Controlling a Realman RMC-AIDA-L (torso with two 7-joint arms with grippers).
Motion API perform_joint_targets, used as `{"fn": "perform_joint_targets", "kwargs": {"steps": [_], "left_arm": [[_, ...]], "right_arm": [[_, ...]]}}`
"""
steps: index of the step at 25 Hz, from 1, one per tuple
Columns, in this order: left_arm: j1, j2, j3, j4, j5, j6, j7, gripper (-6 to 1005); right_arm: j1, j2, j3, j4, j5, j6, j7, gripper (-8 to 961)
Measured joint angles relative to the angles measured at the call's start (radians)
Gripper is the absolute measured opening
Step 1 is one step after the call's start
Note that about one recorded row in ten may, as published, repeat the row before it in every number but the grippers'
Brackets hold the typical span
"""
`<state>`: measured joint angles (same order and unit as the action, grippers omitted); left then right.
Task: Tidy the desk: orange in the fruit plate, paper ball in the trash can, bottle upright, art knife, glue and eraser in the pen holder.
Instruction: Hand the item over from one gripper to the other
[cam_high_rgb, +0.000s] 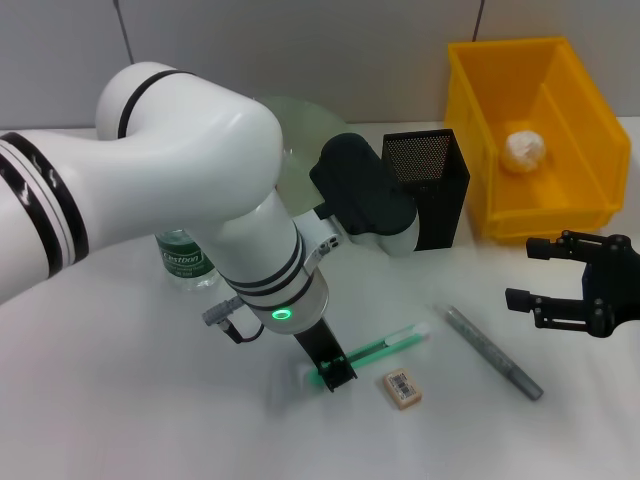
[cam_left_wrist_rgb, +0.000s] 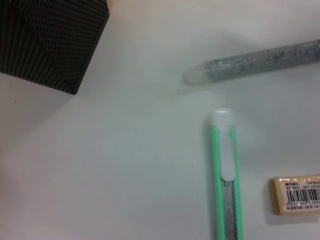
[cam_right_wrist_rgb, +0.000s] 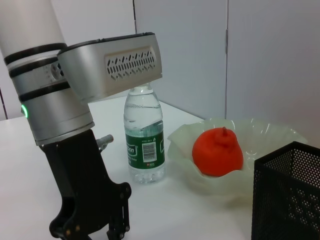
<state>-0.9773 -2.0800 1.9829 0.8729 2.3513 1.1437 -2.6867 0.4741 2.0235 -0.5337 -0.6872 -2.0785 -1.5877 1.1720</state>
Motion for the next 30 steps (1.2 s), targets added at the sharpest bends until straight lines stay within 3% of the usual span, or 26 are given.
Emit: {"fn": "perform_joint_targets", "kwargs": {"steps": [9, 11, 14, 15, 22, 23, 24, 27, 28, 30], "left_arm": [[0.011, 0.000, -0.031, 0.016, 0.000, 0.001, 0.002, 198], [0.050, 0.004, -0.113, 0.067, -0.002, 0.015, 0.033, 187], [0.066, 0.005, -0.129, 0.080, -0.003, 0.020, 0.042, 188], [0.097, 0.006, -0.172, 0.114, -0.004, 0.033, 0.068, 188], [0.156, 0.007, -0.234, 0.174, -0.011, 0.050, 0.115, 190], [0.236, 0.007, -0.283, 0.229, -0.073, 0.054, 0.196, 191], [0.273, 0.007, -0.309, 0.244, -0.135, 0.054, 0.253, 191], [0.273, 0.007, -0.309, 0.244, -0.135, 0.054, 0.253, 192], [0.347, 0.008, -0.347, 0.257, -0.275, 0.059, 0.386, 192], [0.395, 0.009, -0.385, 0.252, -0.388, 0.075, 0.505, 193]], "right_arm": [[0.000, 0.001, 0.004, 0.000, 0.006, -0.004, 0.002, 704], [-0.002, 0.003, 0.011, 0.000, 0.020, -0.006, 0.007, 704], [-0.010, 0.000, 0.012, -0.006, 0.068, -0.017, 0.027, 703], [-0.010, 0.000, 0.012, -0.006, 0.068, -0.017, 0.027, 703], [-0.044, -0.031, 0.013, -0.012, 0.221, -0.101, 0.132, 702], [-0.051, -0.040, 0.017, -0.012, 0.241, -0.131, 0.156, 702], [-0.051, -0.040, 0.017, -0.012, 0.241, -0.131, 0.156, 702], [-0.058, -0.046, 0.032, -0.012, 0.246, -0.173, 0.182, 702], [-0.062, -0.048, 0.045, -0.012, 0.246, -0.199, 0.195, 702], [-0.066, -0.049, 0.058, -0.012, 0.247, -0.221, 0.205, 702]]}}
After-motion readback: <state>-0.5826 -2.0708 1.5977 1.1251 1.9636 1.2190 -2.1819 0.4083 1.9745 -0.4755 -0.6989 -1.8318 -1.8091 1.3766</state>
